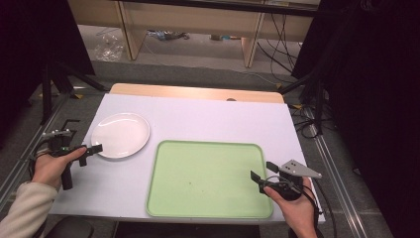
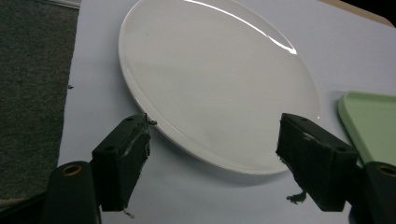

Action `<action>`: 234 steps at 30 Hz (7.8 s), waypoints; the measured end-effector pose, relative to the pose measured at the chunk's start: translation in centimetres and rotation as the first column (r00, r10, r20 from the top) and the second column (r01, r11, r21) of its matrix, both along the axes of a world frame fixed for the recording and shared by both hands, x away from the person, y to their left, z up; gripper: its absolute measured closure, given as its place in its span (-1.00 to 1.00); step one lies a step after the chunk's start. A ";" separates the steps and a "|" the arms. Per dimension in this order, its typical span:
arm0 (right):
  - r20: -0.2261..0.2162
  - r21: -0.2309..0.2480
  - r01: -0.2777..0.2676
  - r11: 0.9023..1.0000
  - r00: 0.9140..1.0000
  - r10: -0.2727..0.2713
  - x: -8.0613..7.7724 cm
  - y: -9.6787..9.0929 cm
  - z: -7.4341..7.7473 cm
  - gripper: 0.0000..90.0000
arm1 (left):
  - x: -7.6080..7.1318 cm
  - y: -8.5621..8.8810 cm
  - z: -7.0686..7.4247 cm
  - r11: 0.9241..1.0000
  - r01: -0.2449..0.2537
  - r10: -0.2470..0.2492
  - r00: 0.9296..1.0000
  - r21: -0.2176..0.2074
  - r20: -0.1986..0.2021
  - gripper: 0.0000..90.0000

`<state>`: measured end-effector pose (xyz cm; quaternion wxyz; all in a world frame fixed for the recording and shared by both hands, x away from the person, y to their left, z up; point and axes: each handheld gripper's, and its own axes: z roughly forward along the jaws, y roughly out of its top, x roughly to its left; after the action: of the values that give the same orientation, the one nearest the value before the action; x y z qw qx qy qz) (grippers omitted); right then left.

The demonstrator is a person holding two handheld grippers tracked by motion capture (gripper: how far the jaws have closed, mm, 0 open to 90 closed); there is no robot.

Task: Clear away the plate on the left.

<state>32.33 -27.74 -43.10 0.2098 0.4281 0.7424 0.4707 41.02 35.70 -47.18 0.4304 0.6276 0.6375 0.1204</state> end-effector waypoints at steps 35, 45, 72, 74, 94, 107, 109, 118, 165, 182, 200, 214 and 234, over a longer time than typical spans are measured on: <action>-0.028 0.009 -0.001 1.000 1.000 0.001 0.0 0.0 -0.1 -0.29 | 4.0 2.1 -2.4 0.943 -0.223 0.155 0.951 -0.247 -0.267 0.37; -0.014 0.004 0.013 1.000 1.000 -0.013 0.1 -0.3 -0.1 -0.28 | 3.9 2.7 -3.0 0.916 -0.265 0.174 0.939 -0.301 -0.297 0.70; -0.012 0.008 0.005 1.000 1.000 -0.005 0.2 -0.3 -0.1 -0.25 | 2.8 2.4 -0.7 0.879 -0.167 0.125 0.985 -0.446 -0.123 0.94; -0.010 0.010 0.002 1.000 1.000 -0.002 0.2 -0.3 -0.1 -0.25 | 2.8 2.4 -0.7 0.878 -0.159 0.118 0.986 -0.452 -0.118 0.93; -0.016 0.018 0.012 1.000 1.000 -0.012 0.1 -0.4 0.0 -0.24 | 2.0 3.0 0.3 0.850 -0.156 0.127 0.988 -0.504 -0.092 0.92; -0.006 0.019 0.018 1.000 1.000 -0.018 0.0 -0.5 0.2 -0.24 | 1.3 1.9 1.3 0.849 -0.093 0.080 0.996 -0.521 -0.047 0.93; -0.005 0.020 0.016 1.000 1.000 -0.016 -0.1 -0.5 0.2 -0.24 | 1.3 1.9 1.4 0.852 -0.100 0.078 0.995 -0.514 -0.065 0.93; -0.005 0.019 0.019 1.000 1.000 -0.018 -0.1 -0.5 0.2 -0.24 | 1.1 1.1 1.7 0.848 -0.088 0.065 0.996 -0.522 -0.063 0.94; 0.002 0.017 0.021 1.000 1.000 -0.021 -0.1 -0.5 0.2 -0.23 | 1.1 -2.8 2.6 0.827 -0.003 -0.029 0.998 -0.563 -0.047 0.94; 0.012 0.013 0.026 1.000 1.000 -0.026 -0.1 -0.5 0.3 -0.23 | 1.2 -3.4 2.8 0.827 0.018 -0.052 0.998 -0.562 -0.045 0.93; 0.008 0.013 0.020 1.000 1.000 -0.021 -0.1 -0.4 0.3 -0.21 | 1.1 -4.2 3.0 0.832 0.042 -0.074 0.997 -0.553 -0.037 0.94; 0.018 0.011 0.019 1.000 1.000 -0.020 -0.1 -0.4 0.3 -0.21 | 1.1 -4.8 3.2 0.830 0.054 -0.088 0.996 -0.555 -0.035 0.93; 0.012 0.015 0.016 1.000 1.000 -0.016 -0.1 -0.4 0.4 -0.20 | 1.1 -5.7 3.2 0.831 0.052 -0.101 0.993 -0.553 -0.058 0.93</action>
<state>32.24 -28.17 -42.74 0.2151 0.4328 0.7340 0.4771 42.10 29.96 -43.99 0.5697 0.5069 0.6371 -0.1121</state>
